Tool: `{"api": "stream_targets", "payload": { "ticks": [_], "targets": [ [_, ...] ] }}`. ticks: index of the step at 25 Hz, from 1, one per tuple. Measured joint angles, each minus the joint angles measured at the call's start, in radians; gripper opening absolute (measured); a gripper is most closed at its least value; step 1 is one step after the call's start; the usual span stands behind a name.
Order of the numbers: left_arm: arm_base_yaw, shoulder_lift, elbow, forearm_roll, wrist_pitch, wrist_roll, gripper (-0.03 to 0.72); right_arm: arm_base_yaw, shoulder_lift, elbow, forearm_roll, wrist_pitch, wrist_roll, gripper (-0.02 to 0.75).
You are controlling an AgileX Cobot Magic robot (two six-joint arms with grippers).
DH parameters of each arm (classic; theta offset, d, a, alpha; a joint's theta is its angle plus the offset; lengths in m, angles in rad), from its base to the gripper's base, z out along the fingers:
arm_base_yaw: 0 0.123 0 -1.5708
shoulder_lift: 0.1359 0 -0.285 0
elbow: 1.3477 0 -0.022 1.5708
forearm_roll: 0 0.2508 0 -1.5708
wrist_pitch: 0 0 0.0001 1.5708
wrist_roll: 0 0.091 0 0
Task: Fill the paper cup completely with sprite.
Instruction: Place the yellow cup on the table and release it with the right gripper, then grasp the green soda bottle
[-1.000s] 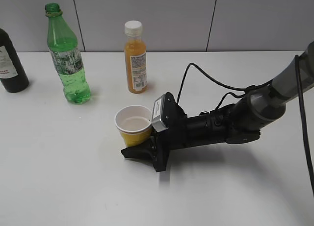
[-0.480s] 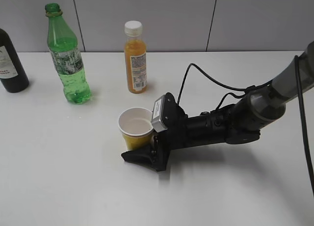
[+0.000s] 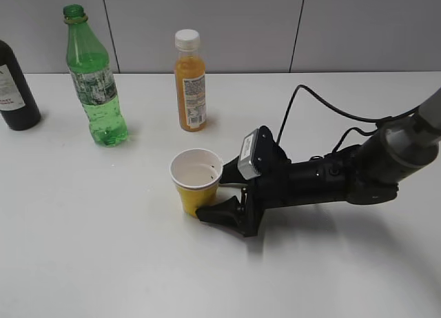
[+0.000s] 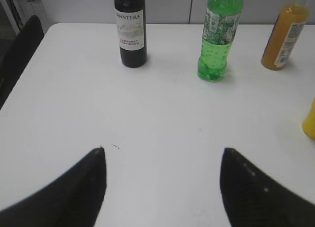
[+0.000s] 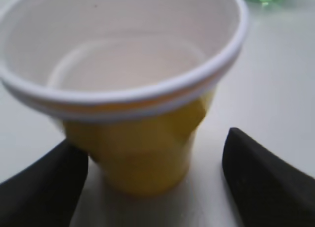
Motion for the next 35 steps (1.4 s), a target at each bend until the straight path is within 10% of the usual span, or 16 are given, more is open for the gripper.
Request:
{"api": "stream_targets", "payload": {
  "ticks": [21,35],
  "targets": [
    [0.000,0.000,0.000,0.000,0.000,0.000,0.552,-0.182,-0.384,0.209,0.041,0.139,-0.051,0.636],
    [0.000,0.000,0.000,0.000,0.000,0.000,0.552,-0.198,-0.690,0.076,0.667,0.842,-0.139,0.613]
  ]
}}
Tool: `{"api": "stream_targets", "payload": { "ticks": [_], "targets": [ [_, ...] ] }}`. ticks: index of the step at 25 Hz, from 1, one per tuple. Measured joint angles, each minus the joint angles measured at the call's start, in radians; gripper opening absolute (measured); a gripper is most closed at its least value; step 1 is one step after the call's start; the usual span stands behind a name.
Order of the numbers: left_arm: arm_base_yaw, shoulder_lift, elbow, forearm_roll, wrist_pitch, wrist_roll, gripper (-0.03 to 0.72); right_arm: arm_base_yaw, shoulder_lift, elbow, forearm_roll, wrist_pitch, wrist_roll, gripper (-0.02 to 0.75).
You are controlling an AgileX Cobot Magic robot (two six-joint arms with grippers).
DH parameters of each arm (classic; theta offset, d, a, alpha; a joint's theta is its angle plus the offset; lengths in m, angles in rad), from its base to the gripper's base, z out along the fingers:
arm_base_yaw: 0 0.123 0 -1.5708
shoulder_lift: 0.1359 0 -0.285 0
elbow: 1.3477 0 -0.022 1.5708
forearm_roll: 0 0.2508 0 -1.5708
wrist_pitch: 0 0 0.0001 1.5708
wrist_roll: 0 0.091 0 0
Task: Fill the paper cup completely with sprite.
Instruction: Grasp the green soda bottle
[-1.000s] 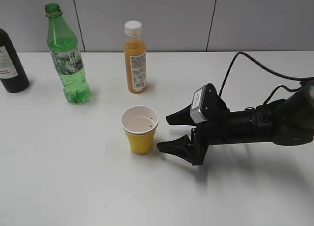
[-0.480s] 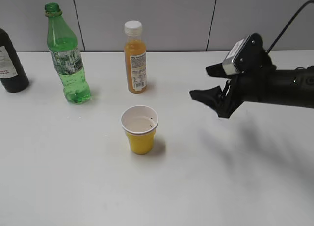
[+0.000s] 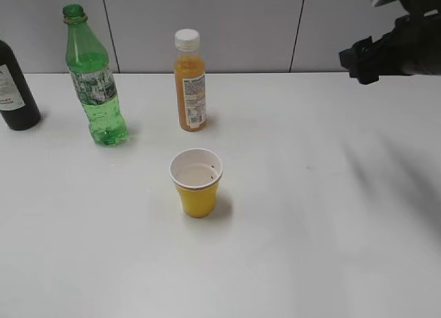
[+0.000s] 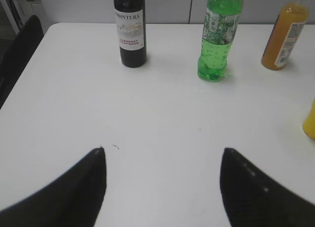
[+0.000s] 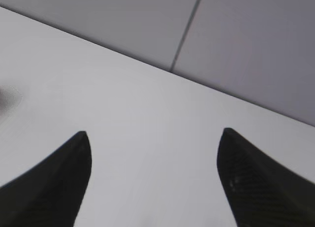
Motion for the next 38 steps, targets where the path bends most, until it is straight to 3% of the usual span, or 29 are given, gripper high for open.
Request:
{"api": "stream_targets", "payload": {
  "ticks": [5,13,18,21,28,38],
  "targets": [
    [0.000,0.000,0.000,0.000,0.000,0.000,0.552,0.000,0.005,-0.210,0.093,0.418,-0.001,0.604],
    [0.000,0.000,0.000,0.000,0.000,0.000,0.552,-0.007,0.022,-0.481,0.235,0.914,-0.099,0.595],
    [0.000,0.000,0.000,0.000,0.000,0.000,0.552,-0.102,0.027,-0.584,0.477,1.209,-0.235,0.595],
    [0.000,0.000,0.000,0.000,0.000,0.000,0.552,-0.154,0.027,-0.592,0.521,1.347,-0.276,0.595],
    [0.000,0.000,0.000,0.000,0.000,0.000,0.552,-0.169,-0.099,-0.487,0.529,1.376,-0.294,0.595],
    [0.000,0.000,0.000,-0.019,0.000,0.000,0.552,-0.169,-0.537,-0.128,0.529,1.380,-0.308,0.594]
  ]
}}
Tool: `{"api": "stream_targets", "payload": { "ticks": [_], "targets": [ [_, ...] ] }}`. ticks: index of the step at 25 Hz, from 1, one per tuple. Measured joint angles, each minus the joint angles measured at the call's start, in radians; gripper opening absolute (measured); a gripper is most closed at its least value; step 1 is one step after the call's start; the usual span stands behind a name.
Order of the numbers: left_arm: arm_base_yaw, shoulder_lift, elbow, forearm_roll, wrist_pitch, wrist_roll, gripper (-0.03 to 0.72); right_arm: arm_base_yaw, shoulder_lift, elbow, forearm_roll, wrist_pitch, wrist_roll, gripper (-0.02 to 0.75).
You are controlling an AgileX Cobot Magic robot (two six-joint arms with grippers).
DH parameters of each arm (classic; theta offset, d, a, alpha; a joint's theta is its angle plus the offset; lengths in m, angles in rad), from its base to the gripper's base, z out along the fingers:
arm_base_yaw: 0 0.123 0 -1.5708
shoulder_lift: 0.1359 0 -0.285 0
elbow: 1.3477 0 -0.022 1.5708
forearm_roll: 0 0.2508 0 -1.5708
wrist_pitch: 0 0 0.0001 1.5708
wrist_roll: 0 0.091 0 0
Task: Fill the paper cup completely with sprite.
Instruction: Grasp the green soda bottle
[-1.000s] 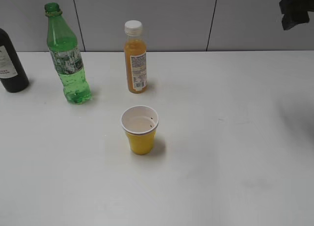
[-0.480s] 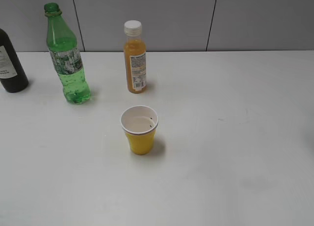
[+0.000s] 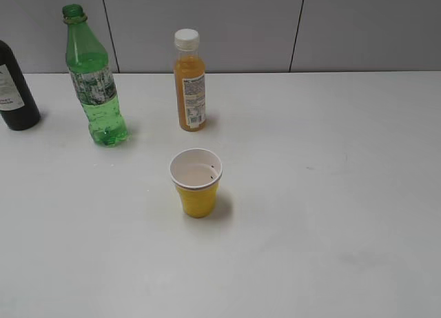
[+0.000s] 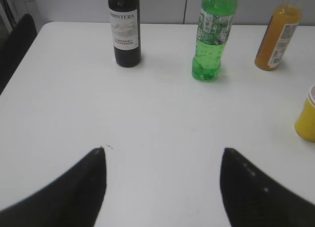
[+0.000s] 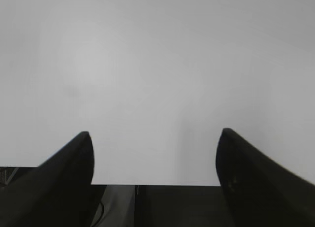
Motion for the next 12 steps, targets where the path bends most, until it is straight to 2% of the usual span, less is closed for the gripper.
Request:
{"api": "stream_targets", "payload": {
  "ticks": [12],
  "targets": [
    [0.000,0.000,0.000,0.001,0.000,0.000,0.552,0.000,-0.426,0.253,0.001,-0.014,-0.003,0.594]
  ]
}}
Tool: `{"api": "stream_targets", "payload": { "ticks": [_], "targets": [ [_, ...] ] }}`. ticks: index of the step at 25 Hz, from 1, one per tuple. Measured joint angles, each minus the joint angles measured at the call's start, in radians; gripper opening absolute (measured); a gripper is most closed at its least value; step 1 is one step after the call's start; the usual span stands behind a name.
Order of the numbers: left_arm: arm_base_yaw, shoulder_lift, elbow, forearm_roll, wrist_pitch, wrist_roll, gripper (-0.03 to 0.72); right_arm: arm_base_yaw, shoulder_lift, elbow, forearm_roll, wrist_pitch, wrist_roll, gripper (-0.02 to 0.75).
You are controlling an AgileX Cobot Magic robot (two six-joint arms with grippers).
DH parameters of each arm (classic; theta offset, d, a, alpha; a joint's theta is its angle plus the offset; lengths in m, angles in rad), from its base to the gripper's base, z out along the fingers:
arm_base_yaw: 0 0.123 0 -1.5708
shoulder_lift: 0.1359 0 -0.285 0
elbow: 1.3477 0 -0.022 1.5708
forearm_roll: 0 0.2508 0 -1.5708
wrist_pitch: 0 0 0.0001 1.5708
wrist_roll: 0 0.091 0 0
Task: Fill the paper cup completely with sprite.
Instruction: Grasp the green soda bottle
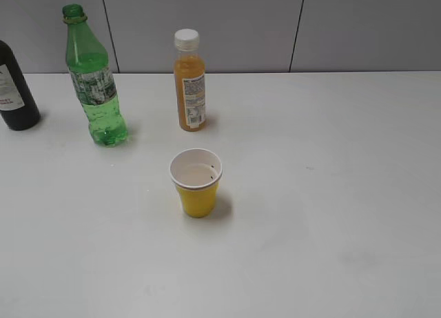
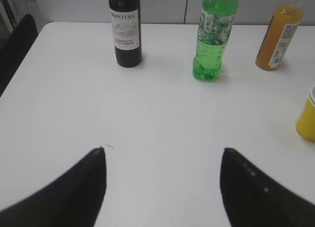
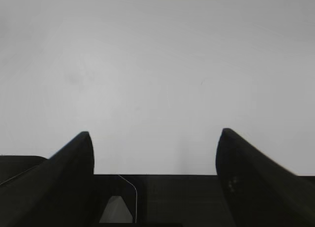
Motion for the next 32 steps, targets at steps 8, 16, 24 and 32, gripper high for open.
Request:
{"api": "stream_targets", "payload": {
  "ticks": [8,16,24,32],
  "targets": [
    [0.000,0.000,0.000,0.000,0.000,0.000,0.565,0.000,-0.258,0.157,0.022,-0.003,-0.017,0.594],
    [0.000,0.000,0.000,0.000,0.000,0.000,0.566,0.000,-0.538,0.295,0.030,-0.182,-0.045,0.594],
    [0.000,0.000,0.000,0.001,-0.001,0.000,0.566,0.000,-0.655,0.352,0.035,-0.223,-0.052,0.594],
    [0.000,0.000,-0.013,0.003,-0.061,0.004,0.566,0.000,-0.655,0.354,0.035,-0.226,-0.052,0.594]
  ]
}}
